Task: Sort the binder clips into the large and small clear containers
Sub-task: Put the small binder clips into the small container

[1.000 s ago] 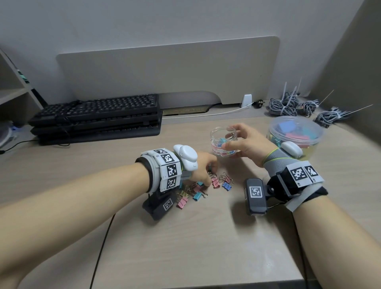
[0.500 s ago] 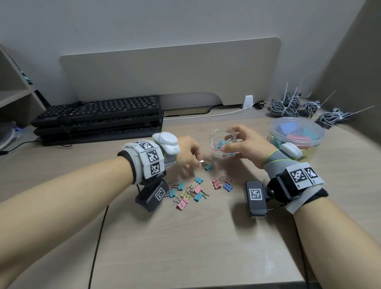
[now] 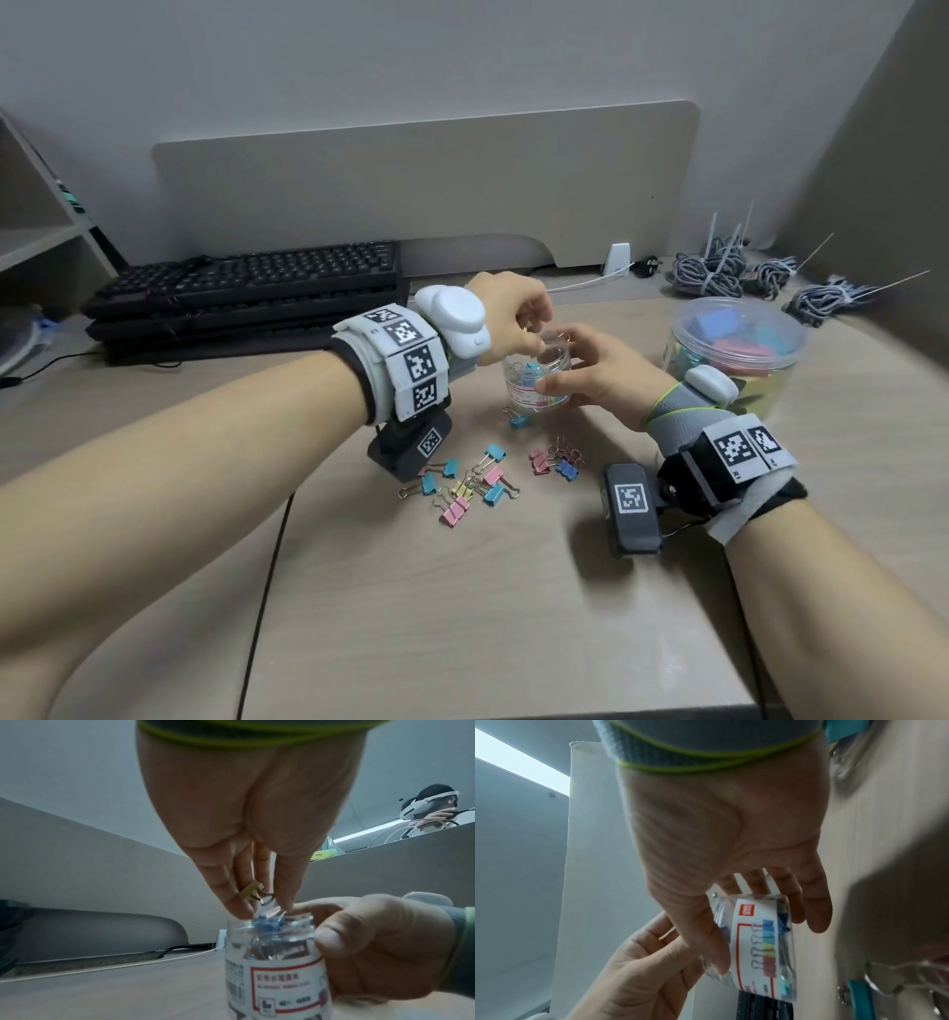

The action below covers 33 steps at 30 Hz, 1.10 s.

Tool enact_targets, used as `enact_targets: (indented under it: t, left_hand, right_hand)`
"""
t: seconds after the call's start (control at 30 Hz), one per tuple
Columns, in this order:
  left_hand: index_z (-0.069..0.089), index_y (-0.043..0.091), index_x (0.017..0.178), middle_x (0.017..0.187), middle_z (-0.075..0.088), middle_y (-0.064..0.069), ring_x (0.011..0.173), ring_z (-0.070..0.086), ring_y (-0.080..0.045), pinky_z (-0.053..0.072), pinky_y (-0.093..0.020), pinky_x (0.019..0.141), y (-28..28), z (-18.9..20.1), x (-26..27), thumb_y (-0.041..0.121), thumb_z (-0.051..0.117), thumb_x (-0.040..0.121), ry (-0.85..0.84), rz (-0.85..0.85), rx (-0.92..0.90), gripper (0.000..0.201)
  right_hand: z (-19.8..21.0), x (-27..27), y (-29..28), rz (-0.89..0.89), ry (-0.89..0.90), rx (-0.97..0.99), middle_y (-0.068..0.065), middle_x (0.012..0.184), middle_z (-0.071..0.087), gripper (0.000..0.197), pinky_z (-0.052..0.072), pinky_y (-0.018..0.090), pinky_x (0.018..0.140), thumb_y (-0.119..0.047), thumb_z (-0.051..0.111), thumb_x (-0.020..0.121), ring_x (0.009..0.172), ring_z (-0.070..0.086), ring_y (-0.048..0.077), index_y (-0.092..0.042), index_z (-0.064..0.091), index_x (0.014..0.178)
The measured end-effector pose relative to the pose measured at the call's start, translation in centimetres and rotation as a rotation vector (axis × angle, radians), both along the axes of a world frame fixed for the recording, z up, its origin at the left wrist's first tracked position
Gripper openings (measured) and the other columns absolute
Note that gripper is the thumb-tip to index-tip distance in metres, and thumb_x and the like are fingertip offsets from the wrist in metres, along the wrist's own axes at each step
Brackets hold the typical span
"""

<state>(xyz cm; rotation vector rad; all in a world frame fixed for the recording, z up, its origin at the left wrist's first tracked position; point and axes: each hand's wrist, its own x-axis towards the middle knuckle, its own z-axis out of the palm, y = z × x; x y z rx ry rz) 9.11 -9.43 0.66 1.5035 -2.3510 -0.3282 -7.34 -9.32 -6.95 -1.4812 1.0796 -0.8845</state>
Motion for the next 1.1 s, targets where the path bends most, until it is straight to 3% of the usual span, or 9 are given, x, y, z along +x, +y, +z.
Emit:
enact_targets:
  t: [0.13,0.3,0.43,0.5,0.57,0.67,0.8,0.93,1.1]
  left_hand:
    - [0.069,0.018,0.100,0.101,0.075,0.003,0.095,0.070,-0.011,0.053,-0.033,0.094,-0.4,-0.3,0.3,0.018,0.076,0.079,0.221,-0.013,0.054,0.023]
    - [0.069,0.024,0.087,0.086,0.072,0.002,0.083,0.070,-0.024,0.059,-0.044,0.081,-1.2,-0.9,2.1,0.020,0.066,0.081,0.371,0.075,0.032,0.008]
    - [0.068,0.019,0.086,0.074,0.063,0.008,0.067,0.056,-0.016,0.049,-0.027,0.065,-1.1,-2.8,3.6,0.012,0.065,0.087,0.188,0.145,0.101,0.007]
    - [0.072,0.013,0.097,0.089,0.068,0.002,0.072,0.058,-0.013,0.045,-0.022,0.065,-0.3,-3.8,3.7,0.015,0.066,0.088,0.031,0.111,0.199,0.011]
    - [0.072,0.014,0.110,0.107,0.070,0.000,0.086,0.060,-0.011,0.045,-0.021,0.077,0.6,-4.7,3.2,0.020,0.068,0.087,-0.056,0.068,0.277,0.024]
    - [0.068,0.015,0.119,0.109,0.068,0.004,0.091,0.058,-0.009,0.047,-0.025,0.086,2.0,-5.6,1.7,0.025,0.073,0.085,-0.096,-0.024,0.347,0.036]
    - [0.064,0.016,0.121,0.104,0.063,0.004,0.089,0.057,-0.015,0.046,-0.024,0.075,3.4,-6.2,-0.1,0.032,0.077,0.079,-0.169,-0.127,0.370,0.047]
    - [0.054,0.026,0.134,0.125,0.059,0.001,0.113,0.058,-0.022,0.047,-0.035,0.097,3.9,-6.5,-1.3,0.035,0.078,0.076,-0.286,-0.198,0.341,0.064]
    - [0.063,0.031,0.123,0.098,0.044,0.002,0.104,0.054,-0.028,0.048,-0.039,0.093,4.0,-6.9,-2.4,0.026,0.074,0.076,-0.426,-0.272,0.248,0.049]
  right_hand:
    - [0.0,0.0,0.0,-0.004,-0.028,-0.010,0.004,0.102,0.062,0.048,0.053,0.043,0.077,0.004,0.072,0.078,0.089,0.062,0.020,-0.017,0.055,0.117]
    - [0.0,-0.4,-0.1,-0.047,-0.051,0.008,0.002,0.106,0.061,0.055,0.054,0.041,0.076,0.004,0.072,0.078,0.090,0.061,0.018,-0.015,0.052,0.125]
    - [0.1,-1.2,-0.2,-0.089,-0.075,0.024,0.000,0.103,0.062,0.055,0.054,0.036,0.069,0.005,0.071,0.079,0.089,0.063,0.019,-0.014,0.051,0.127]
    - [0.1,-1.6,-0.3,-0.103,-0.071,0.026,0.000,0.102,0.062,0.055,0.054,0.035,0.068,0.006,0.071,0.079,0.088,0.063,0.020,-0.013,0.051,0.127]
    - [0.2,-1.7,-0.3,-0.108,-0.063,0.023,0.000,0.101,0.062,0.054,0.056,0.031,0.063,0.006,0.071,0.079,0.087,0.064,0.019,-0.013,0.051,0.126]
    - [0.2,-1.9,-0.4,-0.117,-0.067,0.025,0.000,0.100,0.063,0.054,0.054,0.027,0.060,0.007,0.070,0.079,0.084,0.064,0.017,-0.013,0.051,0.126]
    - [0.2,-2.2,-0.7,-0.129,-0.085,0.028,0.005,0.106,0.063,0.053,0.052,0.036,0.070,0.006,0.071,0.078,0.090,0.063,0.024,-0.014,0.052,0.123]
    - [0.2,-2.5,-0.8,-0.131,-0.104,0.039,0.006,0.106,0.063,0.053,0.052,0.035,0.068,0.007,0.071,0.079,0.089,0.064,0.024,-0.014,0.051,0.123]
    - [0.3,-2.8,-0.8,-0.130,-0.128,0.052,0.009,0.107,0.062,0.054,0.052,0.036,0.069,0.008,0.070,0.079,0.091,0.064,0.027,-0.013,0.051,0.125]
